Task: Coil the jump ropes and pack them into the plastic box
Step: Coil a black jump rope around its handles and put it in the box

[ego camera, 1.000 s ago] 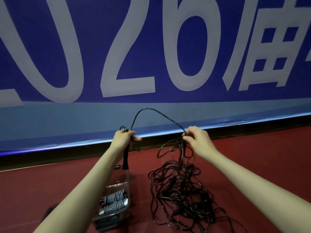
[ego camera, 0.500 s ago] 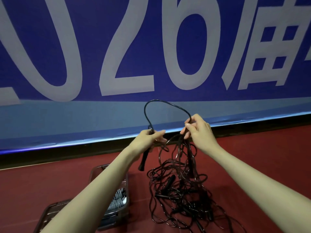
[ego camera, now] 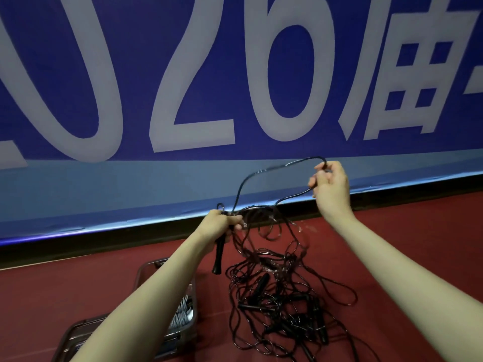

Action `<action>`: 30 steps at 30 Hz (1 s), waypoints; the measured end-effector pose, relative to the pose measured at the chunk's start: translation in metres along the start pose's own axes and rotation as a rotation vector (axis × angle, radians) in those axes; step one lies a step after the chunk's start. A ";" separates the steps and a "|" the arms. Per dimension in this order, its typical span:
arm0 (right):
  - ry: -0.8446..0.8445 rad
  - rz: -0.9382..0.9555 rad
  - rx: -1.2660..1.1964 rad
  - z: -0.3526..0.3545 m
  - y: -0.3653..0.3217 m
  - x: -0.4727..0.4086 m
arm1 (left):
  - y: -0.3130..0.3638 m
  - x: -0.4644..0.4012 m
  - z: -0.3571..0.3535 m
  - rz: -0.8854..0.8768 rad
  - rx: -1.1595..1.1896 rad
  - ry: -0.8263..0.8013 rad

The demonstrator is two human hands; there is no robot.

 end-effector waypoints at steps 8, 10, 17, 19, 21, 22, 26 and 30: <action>-0.181 -0.017 0.412 0.026 0.020 0.003 | -0.057 -0.003 0.070 0.089 -0.492 0.393; -0.334 -0.127 0.349 0.014 0.034 0.009 | -0.052 -0.003 0.066 0.055 -0.461 0.380; -0.368 -0.123 0.145 0.001 0.019 0.011 | -0.049 -0.001 0.059 0.052 -0.576 0.253; -0.278 -0.094 0.113 0.002 0.017 0.008 | -0.037 0.001 0.057 0.019 -0.634 0.251; -0.243 -0.089 0.077 0.001 0.015 0.009 | -0.018 0.005 0.053 -0.059 -0.595 0.269; -0.252 -0.085 0.069 -0.002 0.013 0.010 | -0.008 0.006 0.050 -0.097 -0.544 0.277; -0.282 -0.072 0.066 -0.010 0.011 0.013 | 0.022 0.011 0.037 -0.093 -0.495 0.248; -0.188 -0.029 0.069 -0.003 0.002 0.012 | 0.028 0.013 0.034 -0.003 -0.795 0.219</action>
Point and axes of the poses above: each hand's wrist, its own x-axis away from the middle knuckle, its own z-axis out of the back of the hand, y = z × x, the point moved 7 cm from there along -x, towards the middle knuckle, and after that the axes turned 13 degrees about -x, right-handed, at the moved point
